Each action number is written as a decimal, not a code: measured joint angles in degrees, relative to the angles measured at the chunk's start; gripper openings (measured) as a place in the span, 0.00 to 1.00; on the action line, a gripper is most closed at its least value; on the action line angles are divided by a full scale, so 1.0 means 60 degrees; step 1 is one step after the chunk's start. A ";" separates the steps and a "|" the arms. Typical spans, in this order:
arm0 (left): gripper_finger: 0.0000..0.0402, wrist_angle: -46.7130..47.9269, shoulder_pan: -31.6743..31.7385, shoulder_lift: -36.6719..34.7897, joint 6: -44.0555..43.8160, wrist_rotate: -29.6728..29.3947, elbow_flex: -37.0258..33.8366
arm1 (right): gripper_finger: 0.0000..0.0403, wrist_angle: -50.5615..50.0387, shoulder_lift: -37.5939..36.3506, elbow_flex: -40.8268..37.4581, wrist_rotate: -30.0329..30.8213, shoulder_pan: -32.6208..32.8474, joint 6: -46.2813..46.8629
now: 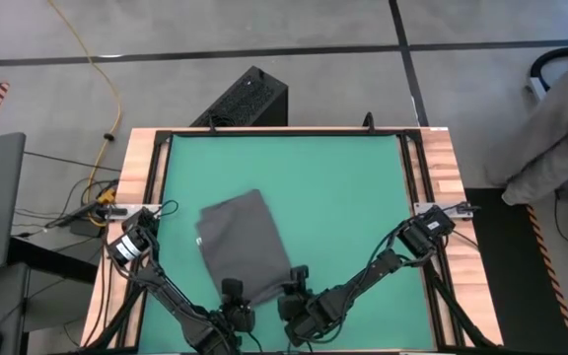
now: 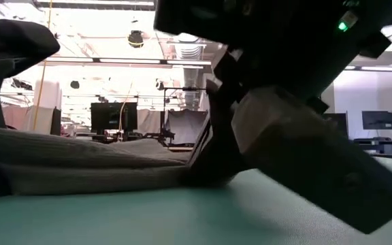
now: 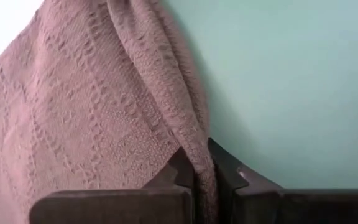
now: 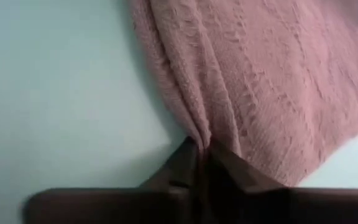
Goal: Roll towel
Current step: Roll the gray towel
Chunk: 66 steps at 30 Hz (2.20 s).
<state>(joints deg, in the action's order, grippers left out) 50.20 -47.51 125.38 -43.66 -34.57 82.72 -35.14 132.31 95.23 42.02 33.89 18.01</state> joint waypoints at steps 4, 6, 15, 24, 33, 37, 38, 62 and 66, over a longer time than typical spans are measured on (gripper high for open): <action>0.00 0.0116 0.0008 -0.0006 -0.0031 -0.0002 0.0033 | 0.04 -0.0161 0.0015 0.0121 0.0099 0.0032 -0.0093; 0.00 0.0383 0.0019 0.0015 -0.0062 0.0000 0.0278 | 0.03 -0.0459 0.0038 0.0288 0.0109 0.0081 -0.0096; 0.00 0.3020 0.0108 0.0103 -0.0099 -0.0144 0.2262 | 0.03 -0.3167 0.0018 0.1991 0.1545 0.0373 -0.0239; 0.00 0.6655 0.0211 0.0030 0.0249 -0.1690 0.5028 | 0.03 -0.7979 -0.0022 0.4883 0.3399 0.0620 0.0499; 0.00 0.6650 0.0691 -0.1769 0.2172 -0.3902 0.5752 | 0.03 -0.9115 -0.0988 0.6487 0.5269 0.0671 -0.0246; 0.00 0.6630 0.0942 -0.2861 0.2991 -0.5150 0.5700 | 0.03 -0.9157 -0.1891 0.6457 0.5570 0.0359 -0.0573; 0.00 0.6633 0.1028 -0.3181 0.3154 -0.5287 0.5700 | 0.03 -0.9125 -0.2135 0.6457 0.5570 0.0214 -0.0745; 0.00 0.2902 1.1436 -0.6394 1.2316 0.4059 0.5643 | 0.03 -0.5115 -0.4233 0.6460 -0.0432 -0.7477 -0.7226; 0.00 0.2544 1.2511 -0.5632 1.3175 0.4125 0.5483 | 0.03 -0.4946 -0.4204 0.6282 -0.0523 -0.8129 -0.7178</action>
<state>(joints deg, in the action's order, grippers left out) 65.46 27.56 91.59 35.39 -9.82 115.62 -64.82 107.09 132.92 38.88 -14.89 -25.06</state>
